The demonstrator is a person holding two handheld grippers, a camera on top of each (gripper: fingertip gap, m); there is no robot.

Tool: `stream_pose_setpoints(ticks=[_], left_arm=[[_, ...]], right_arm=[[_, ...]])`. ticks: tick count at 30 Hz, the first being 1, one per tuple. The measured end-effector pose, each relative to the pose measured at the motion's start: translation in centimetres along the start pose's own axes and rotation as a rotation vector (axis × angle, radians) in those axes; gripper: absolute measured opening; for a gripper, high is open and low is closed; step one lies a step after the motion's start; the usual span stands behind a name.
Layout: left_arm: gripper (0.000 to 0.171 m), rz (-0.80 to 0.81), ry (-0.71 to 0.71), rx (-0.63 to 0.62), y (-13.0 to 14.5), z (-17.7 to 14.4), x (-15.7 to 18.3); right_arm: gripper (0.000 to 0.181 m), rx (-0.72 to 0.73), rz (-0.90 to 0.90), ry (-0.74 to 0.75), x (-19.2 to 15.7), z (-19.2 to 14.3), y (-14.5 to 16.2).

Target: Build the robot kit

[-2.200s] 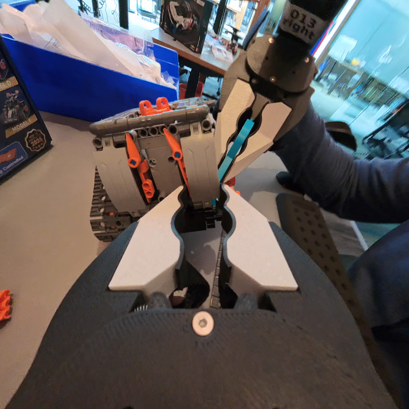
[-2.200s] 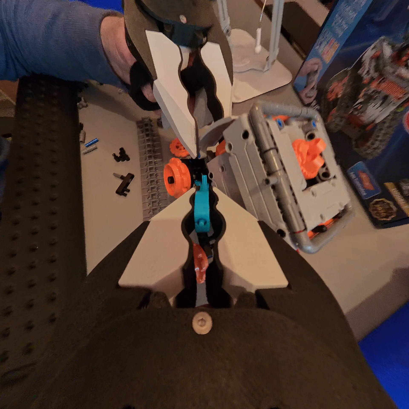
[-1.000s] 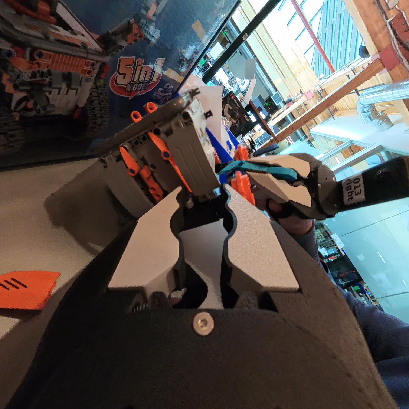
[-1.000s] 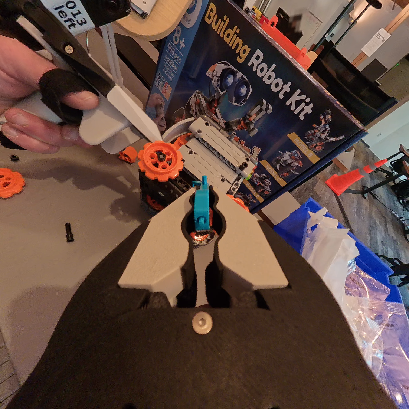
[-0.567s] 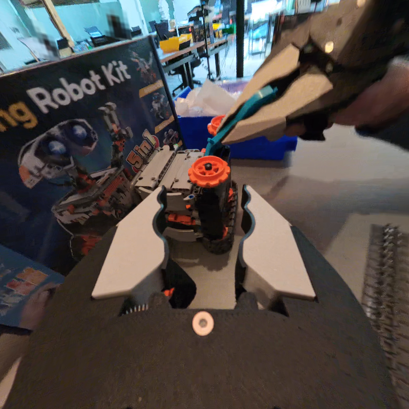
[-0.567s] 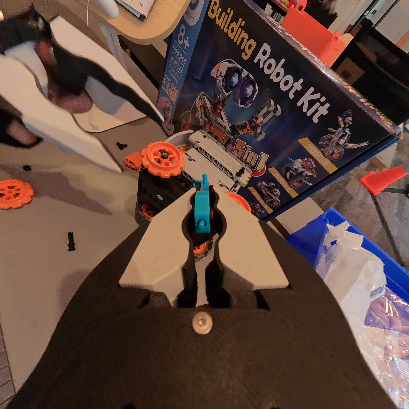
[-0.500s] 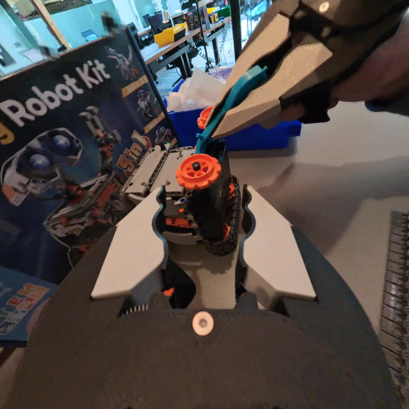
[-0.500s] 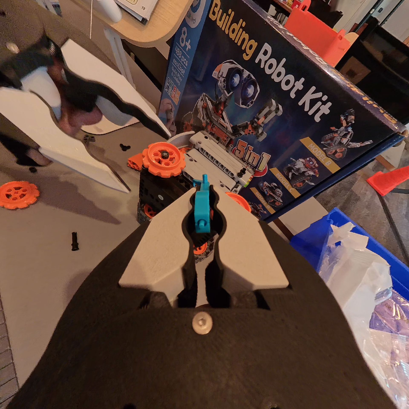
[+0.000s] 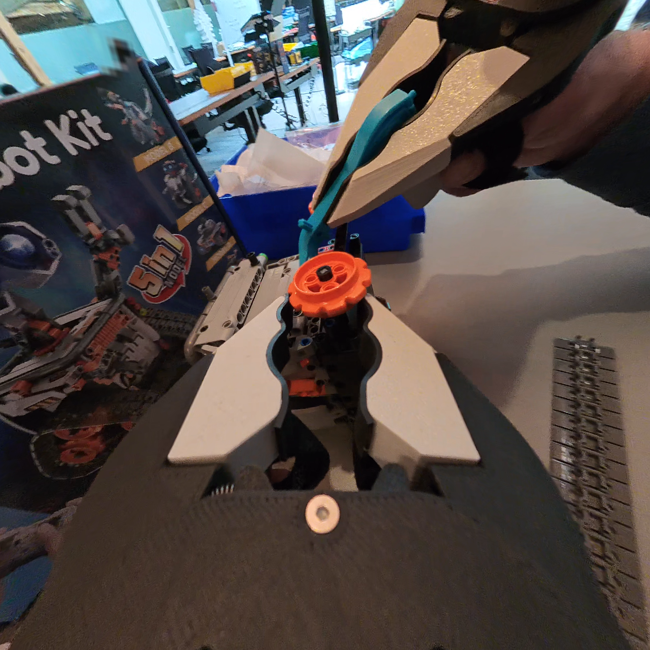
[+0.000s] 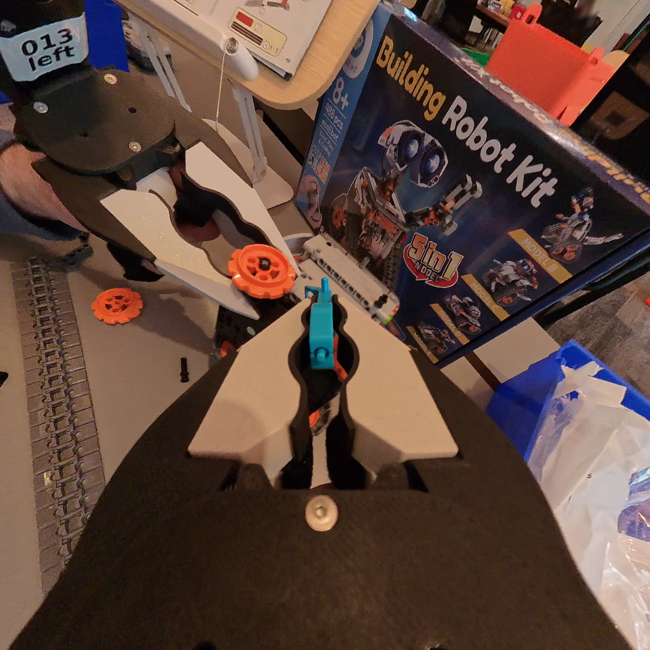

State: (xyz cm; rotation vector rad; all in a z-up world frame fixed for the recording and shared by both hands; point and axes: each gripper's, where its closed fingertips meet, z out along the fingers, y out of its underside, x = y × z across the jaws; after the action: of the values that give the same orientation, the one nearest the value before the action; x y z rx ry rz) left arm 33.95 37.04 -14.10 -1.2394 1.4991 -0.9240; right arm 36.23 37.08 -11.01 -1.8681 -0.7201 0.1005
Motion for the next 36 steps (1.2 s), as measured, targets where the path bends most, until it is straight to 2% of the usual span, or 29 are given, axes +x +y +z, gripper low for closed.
stream_pose_setpoints(ticks=[4,9,16,22,27,31,36], left_arm=[[0.037,-0.017,0.104,0.005,-0.2,-1.0,1.8],[0.039,-0.017,0.13,0.016,0.0,-1.3,2.4],[0.038,0.03,0.161,0.025,0.0,-1.2,3.1],[0.038,0.041,0.159,0.017,0.3,-1.0,3.2],[0.038,0.049,0.163,0.021,0.3,-1.0,3.2],[0.037,0.017,0.17,0.043,0.3,-0.9,3.1],[0.037,0.039,0.161,0.032,0.4,-0.8,2.9]], right_arm=[[0.006,0.035,-0.074,0.022,-0.5,-1.5,-1.3],[0.006,0.097,-0.293,0.039,-3.5,-3.8,-3.4],[0.006,0.036,-0.615,0.146,-6.7,-3.2,-2.5],[0.006,-0.004,-0.787,0.202,-7.1,-2.8,-2.0],[0.005,-0.032,-1.002,0.331,-7.8,-2.7,-1.7],[0.005,0.018,-1.12,0.466,-8.1,-2.5,-1.4],[0.005,0.096,-1.161,0.6,-8.3,-2.2,-1.0]])
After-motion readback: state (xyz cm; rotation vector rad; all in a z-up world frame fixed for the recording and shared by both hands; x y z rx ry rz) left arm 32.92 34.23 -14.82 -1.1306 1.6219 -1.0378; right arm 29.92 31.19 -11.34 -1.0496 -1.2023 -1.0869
